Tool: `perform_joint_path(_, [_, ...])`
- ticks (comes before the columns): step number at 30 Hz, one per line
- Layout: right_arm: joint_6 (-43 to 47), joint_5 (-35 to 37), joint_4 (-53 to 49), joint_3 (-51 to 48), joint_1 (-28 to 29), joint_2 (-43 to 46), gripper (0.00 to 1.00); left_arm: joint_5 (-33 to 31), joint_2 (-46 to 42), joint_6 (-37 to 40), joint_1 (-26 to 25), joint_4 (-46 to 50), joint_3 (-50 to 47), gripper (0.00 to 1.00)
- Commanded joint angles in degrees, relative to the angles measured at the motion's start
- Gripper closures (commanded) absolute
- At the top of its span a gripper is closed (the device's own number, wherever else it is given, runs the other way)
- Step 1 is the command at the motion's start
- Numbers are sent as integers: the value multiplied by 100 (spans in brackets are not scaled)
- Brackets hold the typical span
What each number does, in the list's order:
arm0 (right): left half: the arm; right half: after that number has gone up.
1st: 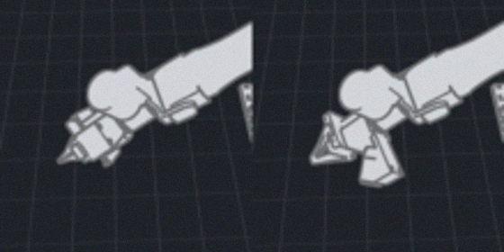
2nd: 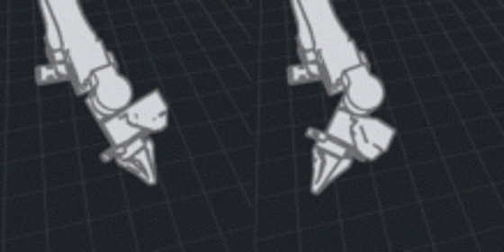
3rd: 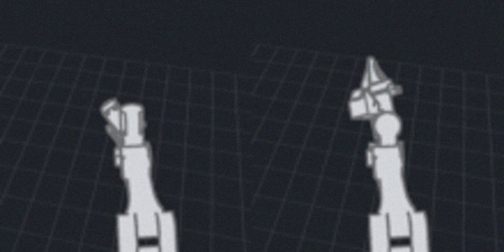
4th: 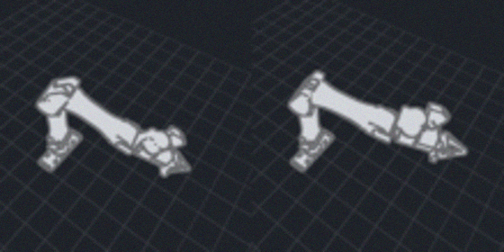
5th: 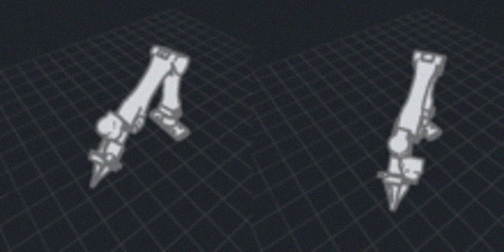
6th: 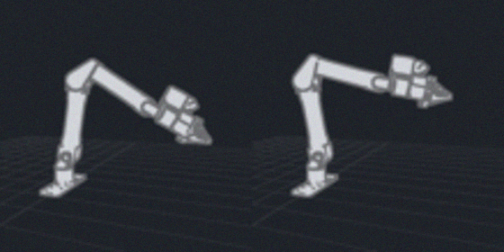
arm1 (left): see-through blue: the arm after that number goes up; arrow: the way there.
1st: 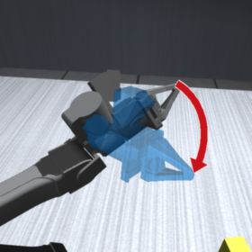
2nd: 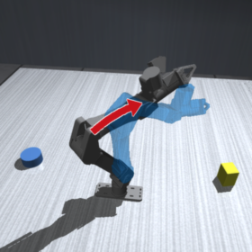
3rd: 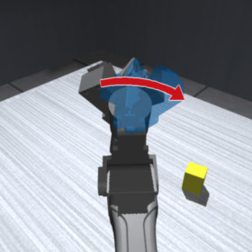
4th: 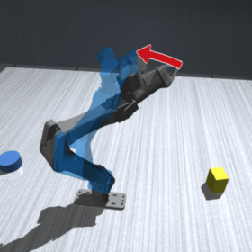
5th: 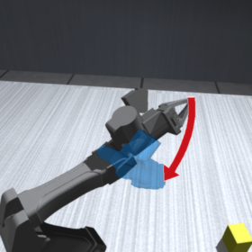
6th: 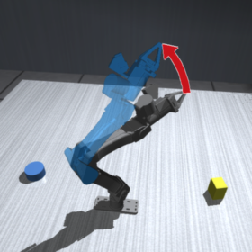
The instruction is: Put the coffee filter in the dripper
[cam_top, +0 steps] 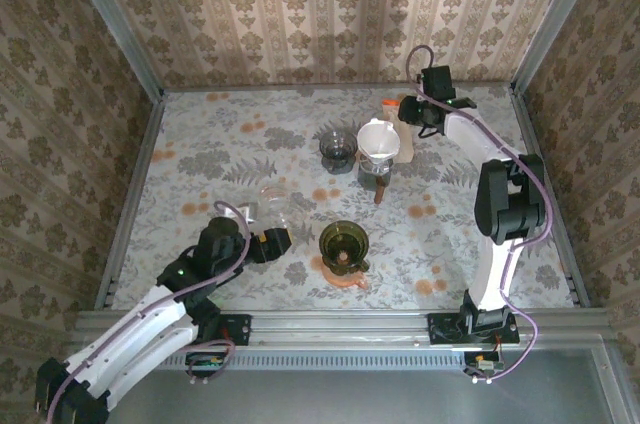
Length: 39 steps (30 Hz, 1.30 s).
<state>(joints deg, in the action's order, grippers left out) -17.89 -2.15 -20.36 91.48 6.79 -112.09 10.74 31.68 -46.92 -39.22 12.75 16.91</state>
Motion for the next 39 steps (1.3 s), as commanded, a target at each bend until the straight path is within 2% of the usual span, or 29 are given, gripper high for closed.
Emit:
perform_joint_path(1, [112,-225,105,327,7,-161,61,52,61,-90,55,-203,146,21])
perform_joint_path(18, [546,188,-194,626,141,-548,70,66,147,-116,56,-242,128,21])
perform_joint_path(39, [1011,852,-152,404,312,-342,87,111,180,-195,55,-423,17,21])
